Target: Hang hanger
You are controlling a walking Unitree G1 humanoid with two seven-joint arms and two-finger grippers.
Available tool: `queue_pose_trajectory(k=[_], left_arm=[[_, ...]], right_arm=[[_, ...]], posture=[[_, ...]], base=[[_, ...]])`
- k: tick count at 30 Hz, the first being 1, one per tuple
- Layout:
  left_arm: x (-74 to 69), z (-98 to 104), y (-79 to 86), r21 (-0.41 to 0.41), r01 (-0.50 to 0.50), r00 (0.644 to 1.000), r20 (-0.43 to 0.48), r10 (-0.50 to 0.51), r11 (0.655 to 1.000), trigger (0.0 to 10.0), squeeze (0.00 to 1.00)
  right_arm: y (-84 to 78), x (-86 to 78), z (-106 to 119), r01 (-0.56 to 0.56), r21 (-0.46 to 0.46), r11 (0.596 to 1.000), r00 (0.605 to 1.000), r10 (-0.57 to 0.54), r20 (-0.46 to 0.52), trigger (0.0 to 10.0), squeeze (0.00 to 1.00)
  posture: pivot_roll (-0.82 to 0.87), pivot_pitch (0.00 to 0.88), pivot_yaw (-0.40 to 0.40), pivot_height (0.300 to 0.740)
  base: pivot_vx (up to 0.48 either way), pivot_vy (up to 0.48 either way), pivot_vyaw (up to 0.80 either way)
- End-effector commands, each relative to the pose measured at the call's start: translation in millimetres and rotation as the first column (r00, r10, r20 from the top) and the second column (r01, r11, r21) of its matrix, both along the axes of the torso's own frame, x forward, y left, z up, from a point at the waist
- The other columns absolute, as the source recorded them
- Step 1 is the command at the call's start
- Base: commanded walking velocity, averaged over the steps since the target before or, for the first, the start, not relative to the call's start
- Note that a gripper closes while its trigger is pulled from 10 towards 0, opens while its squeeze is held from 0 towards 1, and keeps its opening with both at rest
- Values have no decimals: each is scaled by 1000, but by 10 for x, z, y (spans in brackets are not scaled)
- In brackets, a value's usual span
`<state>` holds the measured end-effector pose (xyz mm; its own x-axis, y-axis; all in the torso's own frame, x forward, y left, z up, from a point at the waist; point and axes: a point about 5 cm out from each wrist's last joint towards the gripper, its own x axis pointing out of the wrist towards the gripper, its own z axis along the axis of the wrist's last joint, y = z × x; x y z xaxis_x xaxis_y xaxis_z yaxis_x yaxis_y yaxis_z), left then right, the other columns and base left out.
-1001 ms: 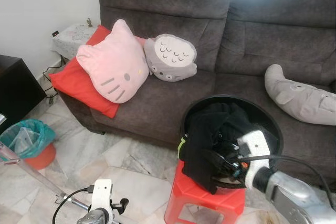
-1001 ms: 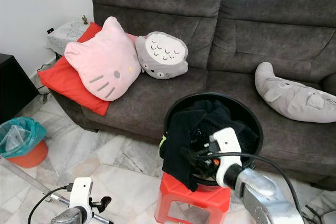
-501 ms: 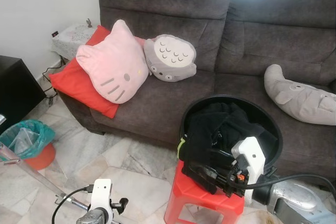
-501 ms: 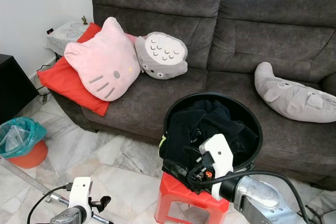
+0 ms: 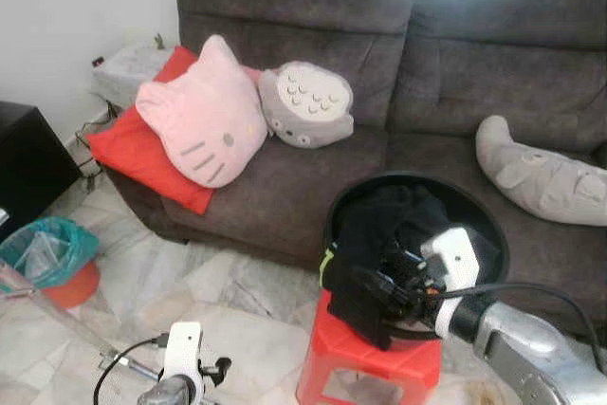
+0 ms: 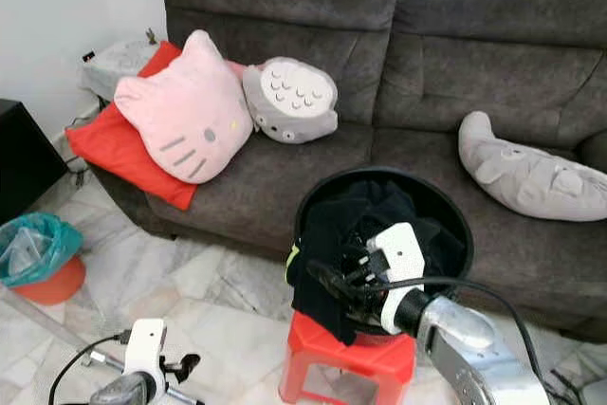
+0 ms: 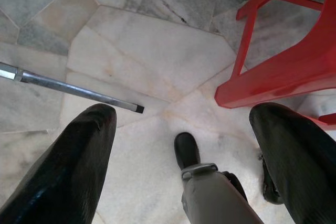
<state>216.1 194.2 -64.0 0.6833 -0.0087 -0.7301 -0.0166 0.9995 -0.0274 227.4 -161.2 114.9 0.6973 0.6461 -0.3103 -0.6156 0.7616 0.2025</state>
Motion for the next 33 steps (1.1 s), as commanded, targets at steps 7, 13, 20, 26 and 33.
queue_pose_trajectory(k=[7, 13, 20, 26, 33], left_arm=[[-24, -10, 39, 4, -10, 1000, -11, 10, 1000, 10000, 0], [-10, -4, 23, 4, -7, 1000, -7, 7, 1000, 10000, 0], [5, 1, -1, 3, -3, 1000, -4, 3, 1000, 10000, 0], [6, 1, -4, 3, -4, 1000, -4, 4, 1000, 10000, 0], [6, 1, -4, 3, -4, 1000, -4, 4, 1000, 10000, 0]], right_arm=[[19, 68, -50, -14, -7, 1000, 1000, 14, 3, 10000, 0], [60, 67, -17, -61, 11, 998, 998, 60, 32, 10000, 0], [156, 35, 59, -173, 30, 985, 982, 170, 78, 10000, 0], [182, 13, 75, -205, 36, 978, 976, 201, 86, 10000, 0], [182, 13, 75, -205, 36, 978, 976, 201, 86, 10000, 0]], posture=[[-160, 4, 47, 740], [-159, 5, 49, 740], [-156, 3, 46, 740], [-156, 3, 46, 740], [-156, 3, 46, 740]], base=[[0, 0, 0], [0, 0, 0], [0, 0, 0], [0, 0, 0], [0, 0, 0]])
